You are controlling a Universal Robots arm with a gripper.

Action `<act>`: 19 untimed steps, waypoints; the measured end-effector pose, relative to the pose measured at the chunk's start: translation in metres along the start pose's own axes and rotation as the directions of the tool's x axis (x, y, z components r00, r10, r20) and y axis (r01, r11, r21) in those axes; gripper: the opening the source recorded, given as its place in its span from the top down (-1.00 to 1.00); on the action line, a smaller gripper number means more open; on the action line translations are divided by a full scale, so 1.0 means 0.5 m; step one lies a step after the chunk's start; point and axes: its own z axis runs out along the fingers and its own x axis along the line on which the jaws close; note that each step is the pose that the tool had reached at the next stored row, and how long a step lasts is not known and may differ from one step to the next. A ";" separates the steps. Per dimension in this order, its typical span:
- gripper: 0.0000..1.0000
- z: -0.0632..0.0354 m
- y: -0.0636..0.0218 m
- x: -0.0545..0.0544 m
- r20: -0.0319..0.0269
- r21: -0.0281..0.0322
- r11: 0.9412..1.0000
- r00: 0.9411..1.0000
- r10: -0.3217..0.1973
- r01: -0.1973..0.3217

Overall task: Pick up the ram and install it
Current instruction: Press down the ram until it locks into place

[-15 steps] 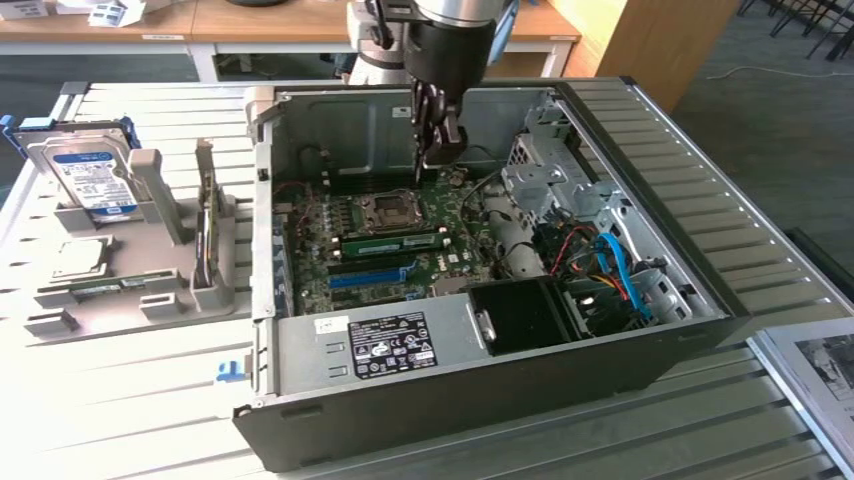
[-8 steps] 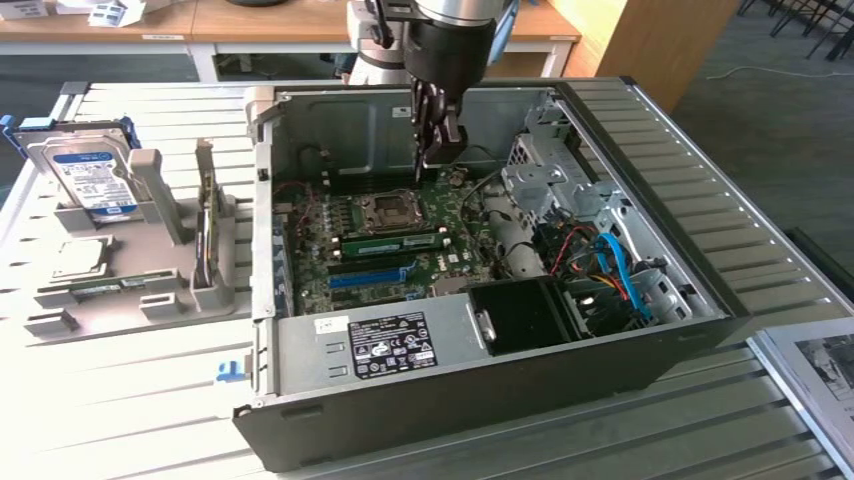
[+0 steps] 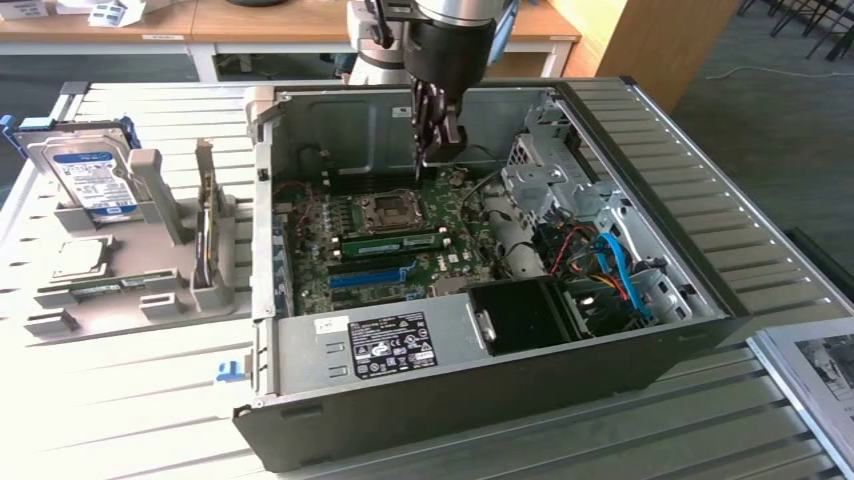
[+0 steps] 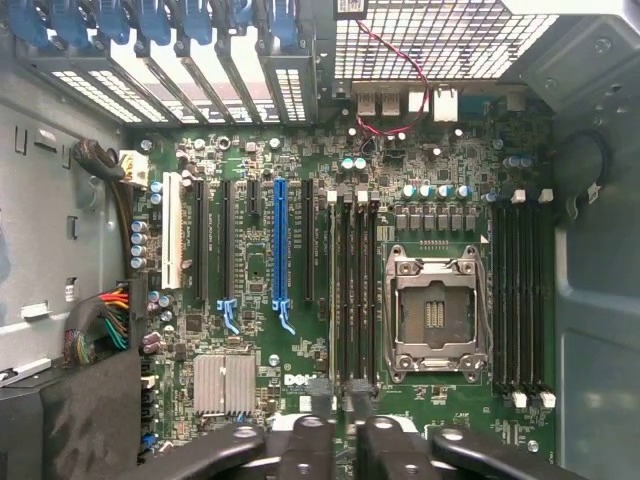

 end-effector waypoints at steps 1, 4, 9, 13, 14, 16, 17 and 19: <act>0.65 0.000 0.000 0.000 0.000 0.000 1.000 1.000 0.000 0.000; 0.80 0.000 0.000 0.000 0.000 0.000 1.000 1.000 0.000 0.000; 0.80 0.000 0.000 0.000 0.000 0.000 1.000 1.000 0.000 0.000; 0.80 0.000 -0.001 0.000 0.000 0.000 1.000 1.000 0.000 0.000; 0.80 0.000 -0.003 0.000 0.000 0.000 1.000 1.000 0.000 0.000; 0.80 0.000 -0.007 0.000 0.000 0.000 1.000 1.000 0.000 0.000; 0.80 0.000 -0.010 0.000 0.000 0.000 1.000 1.000 0.000 0.000; 0.80 -0.001 -0.016 0.000 0.000 0.000 1.000 1.000 0.000 0.000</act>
